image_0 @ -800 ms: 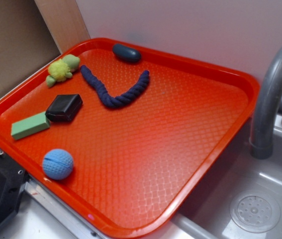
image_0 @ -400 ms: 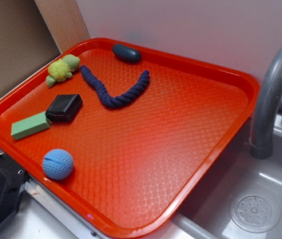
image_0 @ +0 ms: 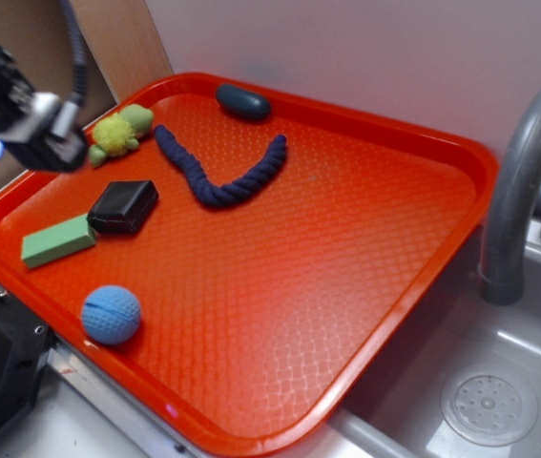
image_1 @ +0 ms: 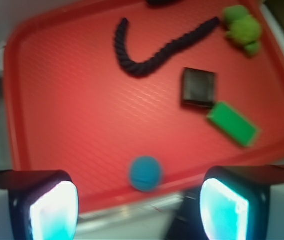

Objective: Grab the blue ball.

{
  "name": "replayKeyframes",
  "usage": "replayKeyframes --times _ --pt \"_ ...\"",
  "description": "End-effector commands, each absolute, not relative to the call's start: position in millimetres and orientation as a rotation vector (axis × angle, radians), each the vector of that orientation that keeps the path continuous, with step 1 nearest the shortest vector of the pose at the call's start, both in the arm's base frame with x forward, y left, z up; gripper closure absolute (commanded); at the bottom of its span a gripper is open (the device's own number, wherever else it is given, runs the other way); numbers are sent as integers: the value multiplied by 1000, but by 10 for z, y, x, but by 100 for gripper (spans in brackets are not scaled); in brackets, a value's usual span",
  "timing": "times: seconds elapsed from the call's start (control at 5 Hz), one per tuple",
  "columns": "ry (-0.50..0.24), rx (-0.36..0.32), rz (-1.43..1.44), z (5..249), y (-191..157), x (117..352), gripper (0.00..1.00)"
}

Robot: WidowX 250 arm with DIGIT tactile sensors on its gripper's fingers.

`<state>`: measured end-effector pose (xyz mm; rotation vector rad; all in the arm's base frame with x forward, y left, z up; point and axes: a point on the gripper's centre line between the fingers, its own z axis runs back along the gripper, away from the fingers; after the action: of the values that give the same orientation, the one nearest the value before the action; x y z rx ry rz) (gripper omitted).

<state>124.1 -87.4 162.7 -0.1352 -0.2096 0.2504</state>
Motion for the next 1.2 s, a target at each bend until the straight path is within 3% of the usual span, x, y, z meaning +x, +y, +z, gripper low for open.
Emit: replayKeyframes --times 0.0,0.4,0.6,0.8,1.0 --pt "-199 -233 211 1496 -1053 1303 0" --pt "-199 -233 211 1496 -1053 1303 0" --pt "-98 -95 200 985 -892 1258 0" --pt "-54 -72 162 588 -844 1182 0" --pt "-72 -122 130 409 -791 1186 0"
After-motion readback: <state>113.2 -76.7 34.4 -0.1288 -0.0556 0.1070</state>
